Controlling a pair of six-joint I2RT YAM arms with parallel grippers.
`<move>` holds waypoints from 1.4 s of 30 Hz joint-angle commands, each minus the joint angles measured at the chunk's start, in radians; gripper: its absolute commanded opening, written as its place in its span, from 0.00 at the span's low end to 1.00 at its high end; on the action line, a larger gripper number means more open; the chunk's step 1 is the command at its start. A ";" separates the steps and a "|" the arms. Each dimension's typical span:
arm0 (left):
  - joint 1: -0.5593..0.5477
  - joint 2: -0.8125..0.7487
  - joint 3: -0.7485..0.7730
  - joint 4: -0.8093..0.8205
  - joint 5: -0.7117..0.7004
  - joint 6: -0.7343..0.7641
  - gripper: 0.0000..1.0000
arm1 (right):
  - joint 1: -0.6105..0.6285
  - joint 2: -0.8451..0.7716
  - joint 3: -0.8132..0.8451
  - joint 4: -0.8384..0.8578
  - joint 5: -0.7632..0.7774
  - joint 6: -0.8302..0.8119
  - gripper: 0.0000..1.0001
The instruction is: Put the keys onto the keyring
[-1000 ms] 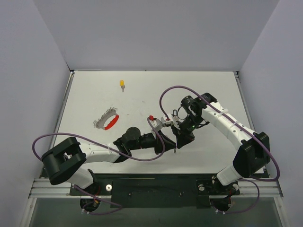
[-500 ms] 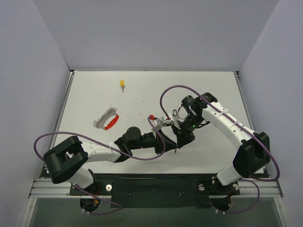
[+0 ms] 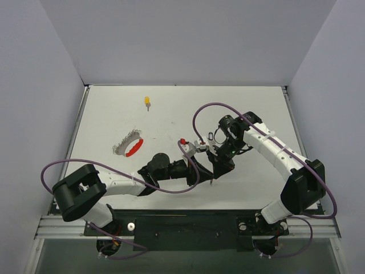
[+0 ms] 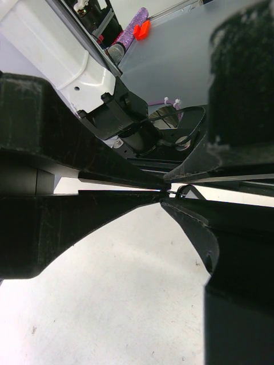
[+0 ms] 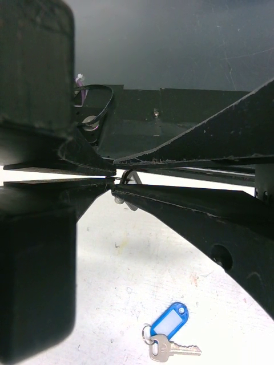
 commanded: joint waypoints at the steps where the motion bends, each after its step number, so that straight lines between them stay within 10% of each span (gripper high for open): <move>1: -0.017 0.017 0.031 -0.065 0.040 -0.015 0.27 | 0.027 0.008 0.032 -0.013 -0.040 -0.004 0.00; 42: -0.003 -0.004 -0.011 -0.056 0.011 -0.030 0.27 | 0.023 0.002 0.027 -0.013 -0.049 -0.001 0.00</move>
